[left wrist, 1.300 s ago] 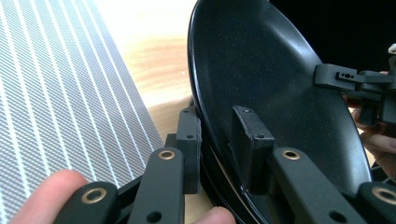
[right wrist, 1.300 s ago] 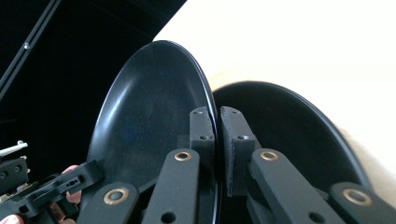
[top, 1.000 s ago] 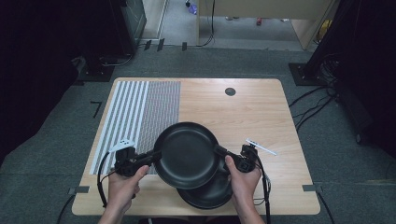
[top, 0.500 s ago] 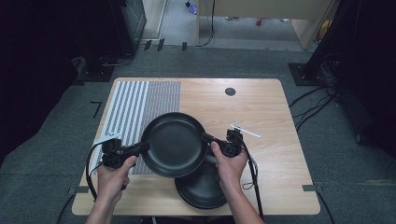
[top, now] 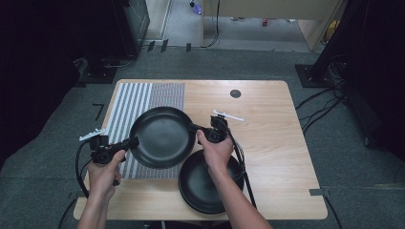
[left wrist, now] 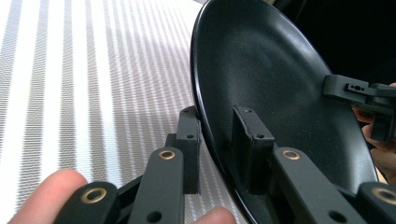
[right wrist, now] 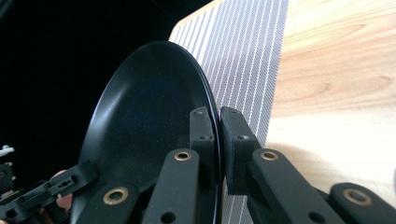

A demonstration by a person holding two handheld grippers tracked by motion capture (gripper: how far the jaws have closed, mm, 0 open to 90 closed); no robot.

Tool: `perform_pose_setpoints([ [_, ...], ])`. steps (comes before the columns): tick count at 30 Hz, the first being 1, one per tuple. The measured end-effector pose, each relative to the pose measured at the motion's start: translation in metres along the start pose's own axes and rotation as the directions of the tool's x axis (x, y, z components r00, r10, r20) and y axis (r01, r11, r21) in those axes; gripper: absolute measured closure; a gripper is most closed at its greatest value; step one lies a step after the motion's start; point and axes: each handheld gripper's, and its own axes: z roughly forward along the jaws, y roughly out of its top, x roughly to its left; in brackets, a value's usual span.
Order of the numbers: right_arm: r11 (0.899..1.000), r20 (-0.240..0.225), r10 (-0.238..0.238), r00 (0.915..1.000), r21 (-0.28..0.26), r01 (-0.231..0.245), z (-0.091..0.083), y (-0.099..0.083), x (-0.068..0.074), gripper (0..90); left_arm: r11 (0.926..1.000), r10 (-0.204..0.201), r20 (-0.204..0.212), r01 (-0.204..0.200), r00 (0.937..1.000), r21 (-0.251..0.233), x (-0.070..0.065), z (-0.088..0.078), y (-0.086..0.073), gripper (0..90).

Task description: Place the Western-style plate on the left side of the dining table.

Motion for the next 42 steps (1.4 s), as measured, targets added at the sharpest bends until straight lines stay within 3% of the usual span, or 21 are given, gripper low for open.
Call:
perform_pose_setpoints([
  [12,0.998,0.007,0.017,0.9998,0.062,-0.017,0.052,0.018,0.003,85.4,0.9967,-0.077,-0.057,0.075,0.9954,-0.029,0.034,0.011,0.015,74.0],
  [19,0.993,0.040,0.016,0.9991,0.112,-0.020,0.091,0.030,0.003,85.3,0.9898,-0.140,-0.081,0.137,0.9868,-0.037,0.060,0.024,0.019,74.0],
  [20,0.993,0.041,0.017,0.9990,0.117,-0.022,0.095,0.031,0.002,85.3,0.9868,-0.160,-0.088,0.157,0.9832,-0.040,0.068,0.028,0.018,74.0],
  [24,0.990,0.062,0.029,0.9977,0.137,-0.037,0.115,0.032,-0.004,85.1,0.9825,-0.185,-0.109,0.182,0.9766,-0.040,0.077,0.037,0.017,74.0],
  [32,0.987,0.082,0.055,0.9951,0.146,-0.067,0.140,0.031,-0.015,84.9,0.9678,-0.251,-0.114,0.247,0.9612,-0.048,0.098,0.051,0.019,75.9],
  [42,0.992,0.116,0.050,0.9919,0.106,-0.063,0.154,0.035,-0.018,83.8,0.9609,-0.275,-0.124,0.268,0.9534,-0.070,0.105,0.064,0.022,76.6],
])
